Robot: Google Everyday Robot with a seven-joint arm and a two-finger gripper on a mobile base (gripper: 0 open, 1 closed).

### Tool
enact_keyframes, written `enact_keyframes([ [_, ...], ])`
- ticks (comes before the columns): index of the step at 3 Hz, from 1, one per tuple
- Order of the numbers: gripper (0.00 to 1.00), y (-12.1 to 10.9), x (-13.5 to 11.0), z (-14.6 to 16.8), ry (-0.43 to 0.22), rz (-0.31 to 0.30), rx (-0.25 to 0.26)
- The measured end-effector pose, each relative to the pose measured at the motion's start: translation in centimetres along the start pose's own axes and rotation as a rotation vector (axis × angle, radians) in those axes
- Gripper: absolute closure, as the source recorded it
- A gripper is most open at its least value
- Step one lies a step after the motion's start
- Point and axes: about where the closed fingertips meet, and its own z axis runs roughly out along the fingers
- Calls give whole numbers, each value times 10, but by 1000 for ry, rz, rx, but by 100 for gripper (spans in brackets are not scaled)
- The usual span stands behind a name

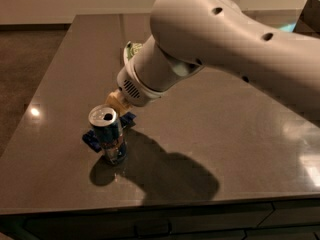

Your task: Move rxbar blueberry near redbull can

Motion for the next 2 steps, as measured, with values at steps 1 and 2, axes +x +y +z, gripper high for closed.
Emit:
enact_keyframes([
  [1,0,-3,9,0,-1,14,4],
  [2,0,-3,9,0,-1,14,4],
])
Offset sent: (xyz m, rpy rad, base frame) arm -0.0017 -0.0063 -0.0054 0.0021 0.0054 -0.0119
